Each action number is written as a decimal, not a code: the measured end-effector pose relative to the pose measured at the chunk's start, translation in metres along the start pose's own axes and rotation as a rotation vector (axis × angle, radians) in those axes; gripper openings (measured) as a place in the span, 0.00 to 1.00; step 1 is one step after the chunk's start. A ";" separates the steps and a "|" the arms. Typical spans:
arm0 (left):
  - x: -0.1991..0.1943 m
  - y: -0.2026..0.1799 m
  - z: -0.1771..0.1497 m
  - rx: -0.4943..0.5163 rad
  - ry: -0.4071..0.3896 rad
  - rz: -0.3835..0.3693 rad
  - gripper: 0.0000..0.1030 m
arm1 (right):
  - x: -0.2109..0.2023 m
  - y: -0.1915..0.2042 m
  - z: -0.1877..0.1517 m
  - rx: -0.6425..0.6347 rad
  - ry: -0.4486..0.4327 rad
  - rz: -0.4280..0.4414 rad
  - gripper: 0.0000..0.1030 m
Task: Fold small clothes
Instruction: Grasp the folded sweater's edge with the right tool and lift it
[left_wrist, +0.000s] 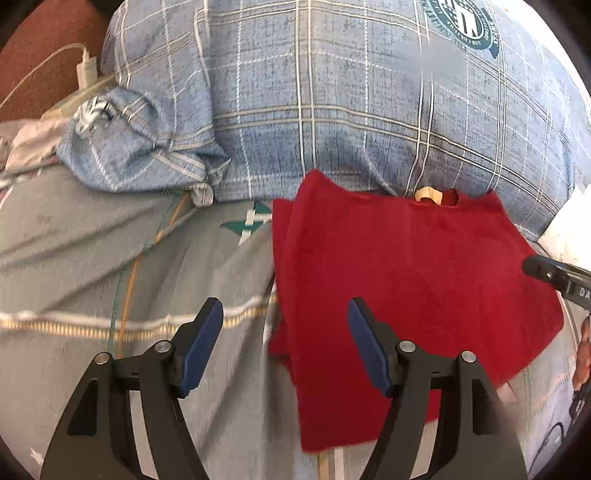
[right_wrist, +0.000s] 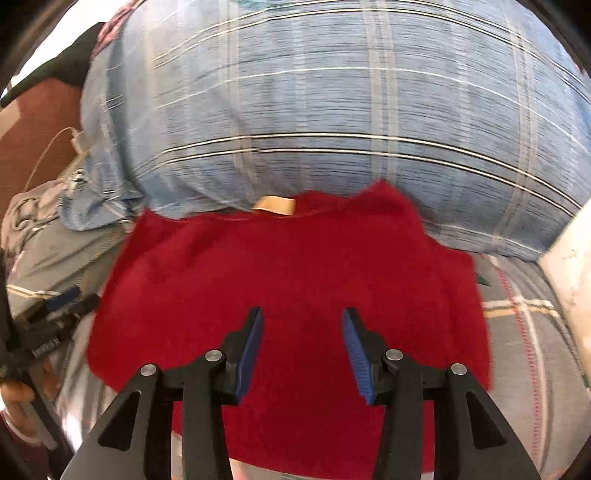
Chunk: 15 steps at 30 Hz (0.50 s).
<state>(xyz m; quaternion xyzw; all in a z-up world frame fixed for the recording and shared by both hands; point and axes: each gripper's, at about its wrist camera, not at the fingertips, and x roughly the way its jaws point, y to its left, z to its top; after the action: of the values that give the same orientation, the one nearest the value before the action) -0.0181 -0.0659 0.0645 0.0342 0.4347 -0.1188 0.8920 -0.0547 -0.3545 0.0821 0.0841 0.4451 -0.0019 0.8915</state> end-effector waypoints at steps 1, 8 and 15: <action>0.000 0.002 -0.004 -0.012 0.004 -0.003 0.68 | 0.005 0.009 0.003 -0.008 0.002 0.012 0.45; 0.009 0.017 -0.024 -0.122 0.060 -0.050 0.68 | 0.042 0.071 0.019 -0.066 0.030 0.082 0.45; 0.023 0.022 -0.030 -0.142 0.070 -0.084 0.68 | 0.082 0.123 0.044 -0.131 0.046 0.087 0.44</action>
<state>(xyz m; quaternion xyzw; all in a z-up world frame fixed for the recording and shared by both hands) -0.0222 -0.0440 0.0276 -0.0432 0.4742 -0.1240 0.8706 0.0392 -0.2344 0.0615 0.0450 0.4608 0.0679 0.8838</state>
